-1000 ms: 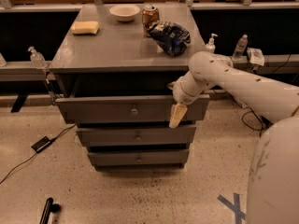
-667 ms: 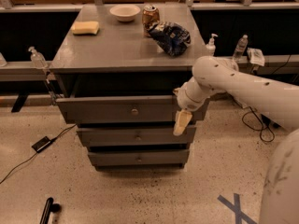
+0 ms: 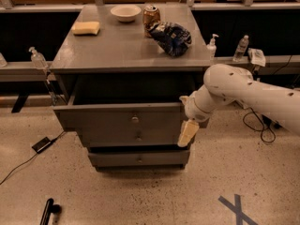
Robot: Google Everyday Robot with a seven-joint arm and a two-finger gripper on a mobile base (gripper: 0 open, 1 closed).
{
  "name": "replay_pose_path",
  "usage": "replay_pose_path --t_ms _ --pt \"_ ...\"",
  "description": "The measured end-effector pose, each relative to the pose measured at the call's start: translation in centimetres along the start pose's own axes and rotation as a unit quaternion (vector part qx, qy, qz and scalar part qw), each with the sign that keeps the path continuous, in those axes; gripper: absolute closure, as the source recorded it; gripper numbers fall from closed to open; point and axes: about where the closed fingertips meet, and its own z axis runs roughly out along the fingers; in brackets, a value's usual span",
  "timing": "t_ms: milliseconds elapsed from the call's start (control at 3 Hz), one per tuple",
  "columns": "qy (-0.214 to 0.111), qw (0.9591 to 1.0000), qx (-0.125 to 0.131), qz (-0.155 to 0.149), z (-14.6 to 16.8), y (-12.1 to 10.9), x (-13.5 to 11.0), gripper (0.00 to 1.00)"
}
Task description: Open top drawer
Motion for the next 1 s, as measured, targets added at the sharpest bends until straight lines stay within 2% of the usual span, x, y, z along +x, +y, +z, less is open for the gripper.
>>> replay_pose_path --t_ms 333,1000 --pt "-0.019 0.9997 -0.001 0.018 -0.9 2.6 0.3 0.0" --pt "0.002 0.9988 0.024 0.043 -3.6 7.3 0.6 0.0"
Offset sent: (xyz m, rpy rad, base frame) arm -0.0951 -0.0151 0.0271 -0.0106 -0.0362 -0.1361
